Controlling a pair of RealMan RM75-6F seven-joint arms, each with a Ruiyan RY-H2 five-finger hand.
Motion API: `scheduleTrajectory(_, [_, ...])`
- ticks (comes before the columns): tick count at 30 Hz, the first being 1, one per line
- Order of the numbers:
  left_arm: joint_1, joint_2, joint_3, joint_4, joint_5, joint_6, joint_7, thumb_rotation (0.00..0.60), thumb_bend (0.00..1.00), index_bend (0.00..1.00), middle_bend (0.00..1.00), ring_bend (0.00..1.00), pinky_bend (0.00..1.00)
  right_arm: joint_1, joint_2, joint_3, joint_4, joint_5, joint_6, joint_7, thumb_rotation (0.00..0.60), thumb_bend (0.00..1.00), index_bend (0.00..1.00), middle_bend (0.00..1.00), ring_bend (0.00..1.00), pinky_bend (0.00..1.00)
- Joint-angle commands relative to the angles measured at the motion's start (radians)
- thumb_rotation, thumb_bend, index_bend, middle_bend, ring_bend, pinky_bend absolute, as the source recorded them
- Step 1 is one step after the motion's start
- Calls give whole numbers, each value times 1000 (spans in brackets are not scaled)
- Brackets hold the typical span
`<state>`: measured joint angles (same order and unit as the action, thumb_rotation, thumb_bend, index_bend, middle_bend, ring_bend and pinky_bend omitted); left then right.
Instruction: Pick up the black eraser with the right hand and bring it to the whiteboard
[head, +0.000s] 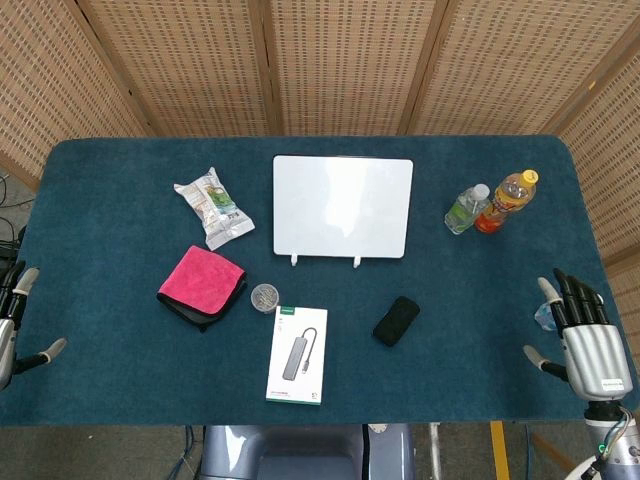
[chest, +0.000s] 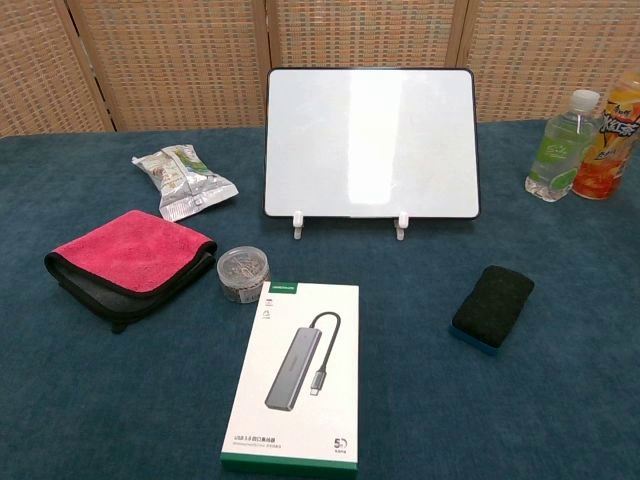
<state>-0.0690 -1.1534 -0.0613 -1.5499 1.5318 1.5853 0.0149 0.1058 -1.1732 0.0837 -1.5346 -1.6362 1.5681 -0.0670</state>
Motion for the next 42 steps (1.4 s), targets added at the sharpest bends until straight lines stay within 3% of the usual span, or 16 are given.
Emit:
scheduleTrajectory(1, [-4,5,-1,-3,-4,-10,-10,600,0,0,0,0,0,100,17,-11,54,-117,-71,72,600,0,0,0,0,98])
scheduleTrajectory(7, [-15,10,-12,-11,-26,-34,-10,600,0,0,0,0,0,283,-19,-9,194,-283,-168,157,600,0,0,0,0,150])
scheduleTrajectory(11, [-24,13,-21,-18,-50,-57,-4,600,0,0,0,0,0,385,-67,-17,253,-325,-247,213,600,0,0,0,0,176])
scheduleTrajectory(17, [-36,13,-33,-18,-78,-83,-2,600,0,0,0,0,0,528,-109,-73,303,-382,-416,271,600,0,0,0,0,179])
scheduleTrajectory(23, [-47,13,-41,-9,-109,-117,-6,600,0,0,0,0,0,603,-138,-121,325,-397,-518,270,600,0,18,18,0,215])
scheduleTrajectory(33, [-71,12,-56,3,-157,-172,-6,600,0,0,0,0,0,673,-262,-142,441,-409,-542,215,600,0,44,55,44,262])
scheduleTrajectory(42, [-76,12,-58,3,-168,-182,-4,600,0,0,0,0,0,707,-299,-176,482,-391,-575,180,600,1,102,112,103,275])
